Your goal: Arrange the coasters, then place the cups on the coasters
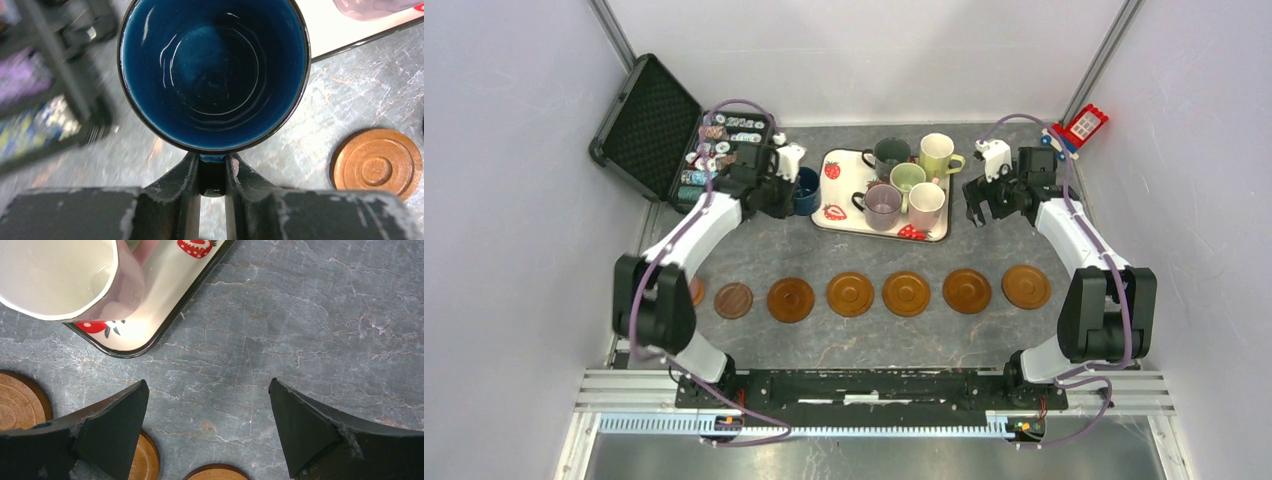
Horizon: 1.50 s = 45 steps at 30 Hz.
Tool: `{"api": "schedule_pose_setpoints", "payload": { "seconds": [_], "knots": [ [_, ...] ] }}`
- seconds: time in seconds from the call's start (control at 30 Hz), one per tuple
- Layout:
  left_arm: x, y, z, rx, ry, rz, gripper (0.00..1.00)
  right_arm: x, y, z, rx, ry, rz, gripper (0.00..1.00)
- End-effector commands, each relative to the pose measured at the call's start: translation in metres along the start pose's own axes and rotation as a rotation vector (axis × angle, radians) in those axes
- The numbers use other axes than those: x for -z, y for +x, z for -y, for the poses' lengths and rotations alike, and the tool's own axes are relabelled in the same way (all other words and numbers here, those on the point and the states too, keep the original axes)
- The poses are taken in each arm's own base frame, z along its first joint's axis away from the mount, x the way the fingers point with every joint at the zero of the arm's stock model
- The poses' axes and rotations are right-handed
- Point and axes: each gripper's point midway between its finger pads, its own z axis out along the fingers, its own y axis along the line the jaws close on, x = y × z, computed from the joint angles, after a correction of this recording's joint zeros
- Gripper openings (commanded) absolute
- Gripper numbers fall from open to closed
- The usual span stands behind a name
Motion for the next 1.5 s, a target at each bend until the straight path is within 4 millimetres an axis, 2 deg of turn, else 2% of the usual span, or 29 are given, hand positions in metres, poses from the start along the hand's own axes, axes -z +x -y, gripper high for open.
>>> {"api": "schedule_pose_setpoints", "payload": {
  "seconds": [0.0,0.13,0.23,0.33,0.43,0.5,0.57,0.7,0.83,0.93,1.1,1.47],
  "knots": [
    [0.071,-0.009,-0.025,0.166,-0.188,0.183,0.02,0.013,-0.021,-0.001,0.018,0.012,0.079,0.98],
    [0.119,0.030,-0.018,0.204,-0.245,0.186,0.02,0.012,-0.019,-0.003,0.015,0.003,0.080,0.98],
    [0.138,0.066,-0.011,0.158,-0.261,0.117,0.02,0.010,-0.016,-0.006,0.014,-0.009,0.077,0.98],
    [0.157,0.097,-0.020,0.165,-0.323,0.052,0.02,0.009,-0.013,-0.007,0.010,-0.014,0.070,0.98],
    [0.173,0.096,-0.027,0.159,-0.342,0.095,0.02,0.007,-0.011,-0.008,0.006,-0.023,0.067,0.98],
    [0.174,0.099,-0.031,0.130,-0.346,0.041,0.02,0.007,-0.012,-0.009,0.009,-0.025,0.068,0.98],
    [0.175,0.114,-0.039,0.112,-0.367,-0.074,0.02,0.008,-0.013,-0.008,0.018,-0.027,0.065,0.98],
    [0.176,0.131,-0.022,0.066,-0.263,-0.135,0.02,0.010,-0.014,-0.006,0.036,-0.021,0.062,0.98],
    [0.172,0.158,-0.017,0.072,-0.254,-0.224,0.02,0.011,-0.013,-0.006,0.040,-0.018,0.063,0.98],
    [0.167,0.163,-0.013,0.055,-0.234,-0.199,0.02,0.011,-0.011,-0.007,0.036,-0.020,0.057,0.98],
    [0.155,0.182,-0.020,0.058,-0.244,-0.232,0.02,0.011,-0.011,-0.007,0.032,-0.022,0.055,0.98],
    [0.143,0.191,-0.028,0.058,-0.236,-0.192,0.02,0.012,-0.013,-0.006,0.037,-0.018,0.053,0.98]
  ]
}}
